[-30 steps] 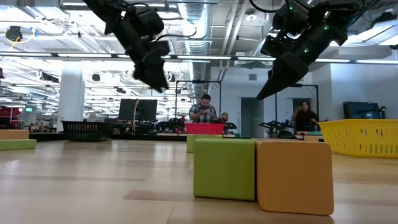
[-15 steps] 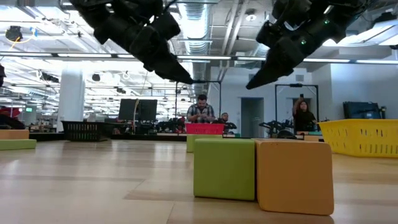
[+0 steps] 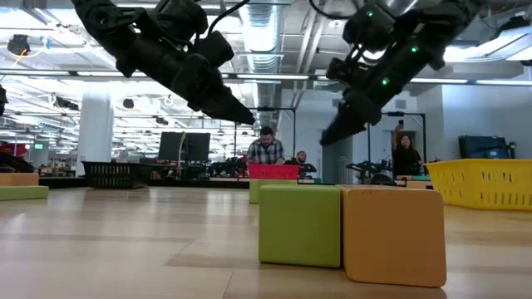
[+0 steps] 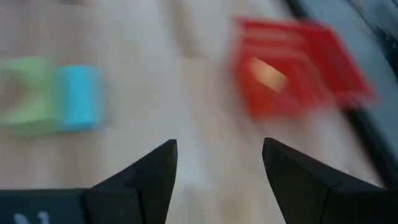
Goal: Sort & place blocks by color
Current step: Put the orange block into the red bin, then put the green block into the yellow bin
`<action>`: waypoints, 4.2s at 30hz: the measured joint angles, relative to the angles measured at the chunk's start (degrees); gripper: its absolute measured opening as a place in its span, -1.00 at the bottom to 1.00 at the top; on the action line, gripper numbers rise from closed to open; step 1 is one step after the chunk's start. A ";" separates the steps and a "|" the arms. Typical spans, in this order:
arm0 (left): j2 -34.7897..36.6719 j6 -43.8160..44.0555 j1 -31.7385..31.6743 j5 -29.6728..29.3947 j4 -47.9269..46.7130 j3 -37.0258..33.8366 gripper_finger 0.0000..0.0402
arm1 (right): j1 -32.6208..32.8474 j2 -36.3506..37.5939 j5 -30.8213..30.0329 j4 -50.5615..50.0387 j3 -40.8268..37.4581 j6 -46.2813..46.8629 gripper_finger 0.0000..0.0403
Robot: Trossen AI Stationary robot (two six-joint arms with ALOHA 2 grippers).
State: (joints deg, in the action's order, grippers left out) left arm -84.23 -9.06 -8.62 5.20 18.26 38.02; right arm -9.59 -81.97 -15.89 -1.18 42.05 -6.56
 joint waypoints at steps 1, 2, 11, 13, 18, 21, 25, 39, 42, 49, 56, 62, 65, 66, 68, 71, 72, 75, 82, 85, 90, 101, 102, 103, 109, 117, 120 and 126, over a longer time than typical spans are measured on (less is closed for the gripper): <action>0.00 -0.31 -0.01 -0.16 0.35 0.00 0.31 | -1.76 1.16 -1.10 -3.18 0.72 1.91 0.29; 0.00 -0.56 -0.12 -0.18 0.71 0.00 0.31 | -3.64 2.25 -2.13 -6.29 1.30 4.06 0.29; -0.02 0.70 -0.15 -0.50 2.15 0.04 0.31 | -25.04 4.62 -9.58 -23.18 3.80 27.04 0.29; -0.02 1.23 -0.15 -0.49 2.10 0.04 0.31 | -28.90 3.10 -9.50 -24.79 3.80 28.41 0.29; -0.02 1.25 -0.15 -0.49 2.02 0.04 0.31 | -35.05 -0.13 -9.29 -26.19 3.80 29.12 0.29; -0.02 1.18 -0.15 -0.49 1.83 0.04 0.31 | -37.54 -1.89 -8.24 -28.32 3.77 30.08 0.29; -0.02 1.08 -0.26 -0.50 1.80 0.04 0.31 | -40.65 -3.89 -5.92 -28.83 3.73 30.25 0.29; -0.02 1.38 -1.22 -0.49 1.73 0.07 0.31 | -42.59 -6.58 0.37 -28.74 3.71 28.82 0.27; -0.02 1.40 -1.22 -0.49 1.67 0.07 0.31 | -43.08 -6.72 2.07 -29.25 3.71 29.00 0.18; -0.02 1.40 -1.22 -0.47 1.62 0.07 0.31 | -42.90 -7.29 1.45 -28.98 3.73 29.01 -0.19; -0.04 1.60 -1.22 -0.46 0.70 0.08 0.31 | -42.03 -6.89 1.27 -26.76 3.72 25.73 -0.43; -0.04 1.56 -1.22 -1.64 1.02 0.09 0.31 | -38.64 -1.63 1.44 -25.45 4.89 22.77 -0.42; -0.04 1.52 -1.22 -4.39 1.64 0.09 0.31 | -36.52 1.84 2.52 -23.21 5.52 20.90 -0.42; -0.04 1.44 -1.21 -6.03 1.86 0.09 0.31 | -35.76 2.86 3.17 -21.91 5.61 20.04 -0.42; -0.04 1.13 -1.22 -10.77 1.94 0.09 0.31 | -34.15 4.87 5.30 -19.29 5.61 18.33 -0.43; -0.04 0.60 -1.22 -20.14 1.86 0.09 0.31 | -31.69 6.28 11.00 -13.04 5.61 15.95 -0.42; -0.04 0.58 -1.22 -23.75 1.84 0.09 0.31 | -30.79 6.40 13.34 -10.81 5.61 15.16 -0.42; -0.04 0.82 -1.22 -36.83 1.77 0.09 0.31 | -28.19 5.78 20.92 -4.28 5.63 13.48 -0.42; -0.04 -0.26 -4.13 -46.63 0.42 0.09 0.31 | -23.64 0.06 32.82 10.83 5.66 12.77 -0.42; -0.04 4.76 -7.83 -38.31 -0.54 0.09 0.31 | -23.34 -4.65 32.84 13.39 7.71 13.75 -0.42; -0.04 11.95 -16.21 -18.43 -0.54 0.09 0.31 | -24.32 -14.22 32.47 7.94 16.50 14.00 -0.42; -0.02 14.82 -16.44 -15.06 -1.83 0.09 0.31 | -24.96 -29.65 28.95 -8.31 35.31 10.57 -0.39; -0.02 14.83 -16.23 -15.18 -1.83 0.09 0.31 | -24.96 -30.24 27.49 -9.66 36.32 10.55 -0.37; -0.02 14.87 -16.02 -15.44 -1.89 0.09 0.31 | -24.94 -30.91 26.11 -10.92 37.43 10.47 -0.35; 0.00 14.91 -14.76 -16.18 -2.97 0.09 0.31 | -24.96 -32.60 24.67 -14.16 40.88 9.07 -0.07; 3.35 14.91 -14.42 -15.49 -5.97 0.09 0.31 | -24.81 -30.96 24.75 -17.19 41.24 7.78 0.25; 7.90 15.00 -13.91 -15.58 -10.92 0.09 0.31 | -24.32 -28.62 24.78 -21.47 41.19 6.98 0.26; 19.44 19.99 -10.89 -10.07 -31.54 0.11 0.31 | -20.83 -20.97 24.78 -26.66 37.78 4.34 0.26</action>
State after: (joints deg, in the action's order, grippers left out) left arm -64.79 10.93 -19.51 -4.88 -13.29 38.13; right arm -30.41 -102.93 8.88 -27.84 79.82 -2.23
